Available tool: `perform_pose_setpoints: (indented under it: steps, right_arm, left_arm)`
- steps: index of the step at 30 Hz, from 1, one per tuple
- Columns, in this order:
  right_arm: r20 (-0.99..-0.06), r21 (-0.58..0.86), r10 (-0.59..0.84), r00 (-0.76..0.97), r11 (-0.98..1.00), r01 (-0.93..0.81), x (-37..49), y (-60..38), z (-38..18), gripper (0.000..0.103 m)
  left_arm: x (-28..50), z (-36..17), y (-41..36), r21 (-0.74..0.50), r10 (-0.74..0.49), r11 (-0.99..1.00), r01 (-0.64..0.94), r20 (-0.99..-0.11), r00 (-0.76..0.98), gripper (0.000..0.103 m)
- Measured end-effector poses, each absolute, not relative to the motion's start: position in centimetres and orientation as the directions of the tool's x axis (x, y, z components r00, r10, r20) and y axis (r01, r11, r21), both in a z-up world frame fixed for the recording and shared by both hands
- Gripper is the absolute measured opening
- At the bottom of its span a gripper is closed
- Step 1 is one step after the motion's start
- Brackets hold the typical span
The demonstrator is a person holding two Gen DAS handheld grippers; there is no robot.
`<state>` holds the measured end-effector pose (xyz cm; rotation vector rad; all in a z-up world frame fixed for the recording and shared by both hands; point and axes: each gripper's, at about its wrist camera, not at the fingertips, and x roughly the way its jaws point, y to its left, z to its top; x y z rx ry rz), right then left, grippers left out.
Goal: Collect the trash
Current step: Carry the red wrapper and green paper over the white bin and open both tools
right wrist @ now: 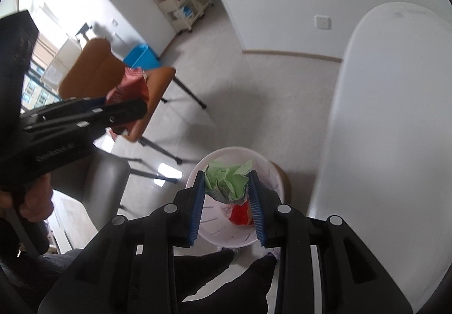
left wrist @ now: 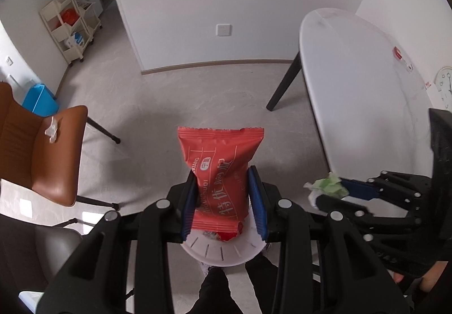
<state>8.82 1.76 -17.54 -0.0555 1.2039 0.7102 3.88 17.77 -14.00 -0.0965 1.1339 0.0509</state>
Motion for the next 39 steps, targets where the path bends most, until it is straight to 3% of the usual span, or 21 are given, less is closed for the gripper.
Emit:
perform_pose_setpoints:
  steps: [9, 12, 14, 18, 21, 22, 23, 24, 26, 30, 34, 39]
  right_arm:
    - [-0.917, 0.285, 0.389, 0.086, 0.791, -0.541, 7.6, 7.8, -24.9, 0.036]
    - [-0.944, 0.251, 0.327, 0.041, 0.794, -0.553, 6.9, 9.2, -28.3, 0.055]
    - [-0.951, 0.24, 0.308, 0.036, 0.802, -0.547, 6.4, 9.3, -28.5, 0.058]
    - [-0.937, 0.193, 0.315, 0.149, 0.826, -0.529, 4.8, 8.0, -23.6, 0.083]
    - [-0.917, 0.152, 0.309, 0.252, 0.855, -0.496, 4.1, 6.3, -19.0, 0.091]
    - [-0.911, 0.141, 0.304, 0.28, 0.865, -0.481, 4.0, 5.6, -17.6, 0.094]
    - [-0.901, 0.133, 0.3, 0.315, 0.88, -0.457, 3.8, 4.5, -15.9, 0.095]
    - [-0.895, 0.131, 0.297, 0.332, 0.887, -0.442, 3.7, 3.8, -15.1, 0.097]
    - [-0.889, 0.121, 0.283, 0.36, 0.903, -0.412, 3.7, 2.5, -13.6, 0.097]
    - [-0.878, 0.11, 0.27, 0.395, 0.917, -0.383, 4.5, 0.5, -12.1, 0.099]
    - [-0.877, 0.108, 0.266, 0.401, 0.921, -0.374, 5.6, -0.5, -12.1, 0.1]
    - [-0.864, 0.107, 0.285, 0.415, 0.909, -0.402, 6.6, 0.0, -11.2, 0.1]
  left_arm:
    - [1.9, -16.2, 21.3, -0.061, -0.02, 0.994, -0.094, -0.922, 0.386, 0.034]
    - [1.5, -17.5, 22.5, -0.053, -0.018, 0.994, -0.09, -0.934, 0.357, 0.034]
    - [1.3, -18.3, 22.8, -0.048, -0.017, 0.996, -0.082, -0.94, 0.34, 0.034]
    - [1.4, -20.1, 22.9, -0.057, -0.038, 0.997, -0.056, -0.952, 0.305, 0.034]
    - [1.8, -21.7, 21.9, -0.082, -0.075, 0.997, -0.012, -0.96, 0.27, 0.035]
    - [2.0, -22.3, 21.4, -0.093, -0.091, 0.996, 0.006, -0.963, 0.254, 0.037]
    - [2.2, -23.1, 20.7, -0.116, -0.119, 0.993, 0.029, -0.967, 0.225, 0.047]
    - [2.2, -23.7, 20.2, -0.131, -0.137, 0.99, 0.043, -0.97, 0.203, 0.063]
    - [2.3, -24.6, 19.1, -0.14, -0.147, 0.989, 0.057, -0.976, 0.161, 0.081]
    - [2.2, -25.3, 17.7, -0.134, -0.141, 0.989, 0.067, -0.983, 0.12, 0.089]
    - [2.7, -24.0, 18.3, -0.112, -0.112, 0.994, 0.009, -0.982, 0.154, 0.091]
    - [3.1, -18.3, 19.2, -0.034, -0.003, 0.995, -0.099, -0.955, 0.295, 0.091]
